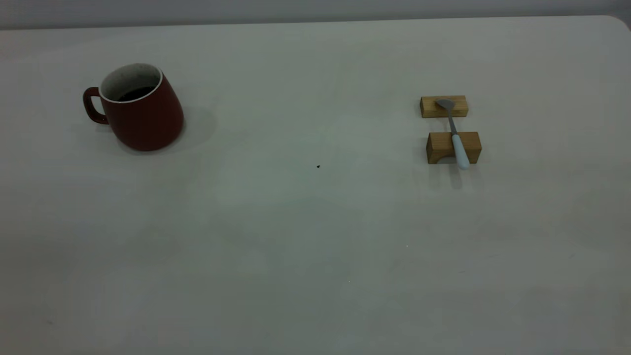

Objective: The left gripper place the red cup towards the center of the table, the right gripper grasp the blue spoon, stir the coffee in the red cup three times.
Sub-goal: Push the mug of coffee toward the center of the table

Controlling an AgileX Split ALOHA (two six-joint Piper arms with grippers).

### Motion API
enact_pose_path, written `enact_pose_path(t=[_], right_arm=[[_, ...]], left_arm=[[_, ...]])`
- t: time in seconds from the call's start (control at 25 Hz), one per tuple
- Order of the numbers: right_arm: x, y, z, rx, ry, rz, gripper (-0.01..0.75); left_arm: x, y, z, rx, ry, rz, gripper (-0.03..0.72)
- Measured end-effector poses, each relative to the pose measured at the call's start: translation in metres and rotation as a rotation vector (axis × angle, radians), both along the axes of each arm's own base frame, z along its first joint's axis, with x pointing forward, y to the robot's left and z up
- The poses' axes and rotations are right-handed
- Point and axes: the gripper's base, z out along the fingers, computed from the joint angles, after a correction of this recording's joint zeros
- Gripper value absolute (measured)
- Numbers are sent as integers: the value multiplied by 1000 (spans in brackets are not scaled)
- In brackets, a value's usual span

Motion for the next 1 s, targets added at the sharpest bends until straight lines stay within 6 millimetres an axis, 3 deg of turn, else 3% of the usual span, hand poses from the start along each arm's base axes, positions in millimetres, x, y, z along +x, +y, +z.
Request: enact_pose_path(t=[0.24,0.4,0.72,1.0], right_arm=[[0,0,0,0,0,0,238],[0,0,0,0,0,0,238],[0,0,0,0,0,0,238],[0,0,0,0,0,0,238]], left_arm=[[4,0,1,-38,29,34,554],[28,2,4,-63,157,99,554],[120,4,18,15,283,95,554],[226,7,7,98,442,91,554]])
